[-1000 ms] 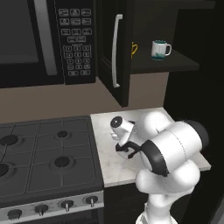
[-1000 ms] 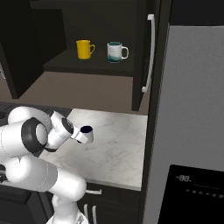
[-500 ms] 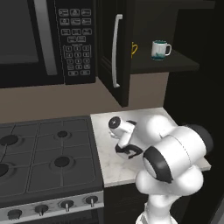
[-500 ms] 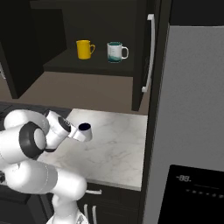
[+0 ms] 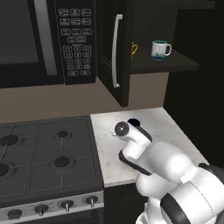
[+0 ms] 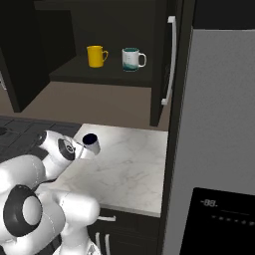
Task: Pick the mug on the counter and place it in the cabinet with the handle facing the right, like the mugs already inside.
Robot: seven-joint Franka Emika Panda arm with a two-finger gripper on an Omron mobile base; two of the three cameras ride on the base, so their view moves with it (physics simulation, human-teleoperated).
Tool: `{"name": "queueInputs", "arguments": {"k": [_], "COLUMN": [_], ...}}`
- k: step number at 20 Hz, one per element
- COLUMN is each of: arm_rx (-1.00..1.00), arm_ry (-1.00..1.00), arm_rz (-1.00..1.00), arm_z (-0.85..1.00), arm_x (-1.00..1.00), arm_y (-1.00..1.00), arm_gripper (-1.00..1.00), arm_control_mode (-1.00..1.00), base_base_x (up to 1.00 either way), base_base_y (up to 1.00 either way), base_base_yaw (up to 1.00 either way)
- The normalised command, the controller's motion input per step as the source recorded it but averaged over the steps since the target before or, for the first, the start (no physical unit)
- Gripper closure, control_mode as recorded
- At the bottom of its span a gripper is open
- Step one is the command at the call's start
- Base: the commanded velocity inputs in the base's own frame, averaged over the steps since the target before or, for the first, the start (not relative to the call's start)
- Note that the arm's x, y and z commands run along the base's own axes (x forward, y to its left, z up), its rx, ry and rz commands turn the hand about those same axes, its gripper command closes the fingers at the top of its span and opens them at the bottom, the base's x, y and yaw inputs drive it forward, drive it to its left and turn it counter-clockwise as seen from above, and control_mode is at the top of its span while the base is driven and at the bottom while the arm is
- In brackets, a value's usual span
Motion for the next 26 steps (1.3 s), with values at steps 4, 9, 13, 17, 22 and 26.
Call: {"name": "queueInputs", "arguments": {"k": [4, 9, 13, 17, 22, 26], "arm_rx": [0.06, 0.10, 0.04, 0.01, 0.00, 0.00], "arm_ry": [-0.04, 0.00, 0.00, 0.00, 0.00, 0.00], "arm_rz": [0.03, 0.01, 0.06, 0.16, 0.19, 0.21], "arm_z": [0.61, 0.61, 0.52, 0.44, 0.47, 0.31], "arm_x": [0.00, 0.00, 0.00, 0.00, 0.00, 0.00], "arm_y": [0.00, 0.00, 0.00, 0.00, 0.00, -0.09], "arm_gripper": [1.00, 1.00, 1.00, 1.00, 1.00, 1.00], "arm_control_mode": [-1.00, -1.00, -1.00, -1.00, -1.00, -1.00], "base_base_x": [0.00, 0.00, 0.00, 0.00, 0.00, 0.00], "base_base_y": [0.00, 0.00, 0.00, 0.00, 0.00, 0.00], "base_base_yaw": [0.00, 0.00, 0.00, 0.00, 0.00, 0.00]}}
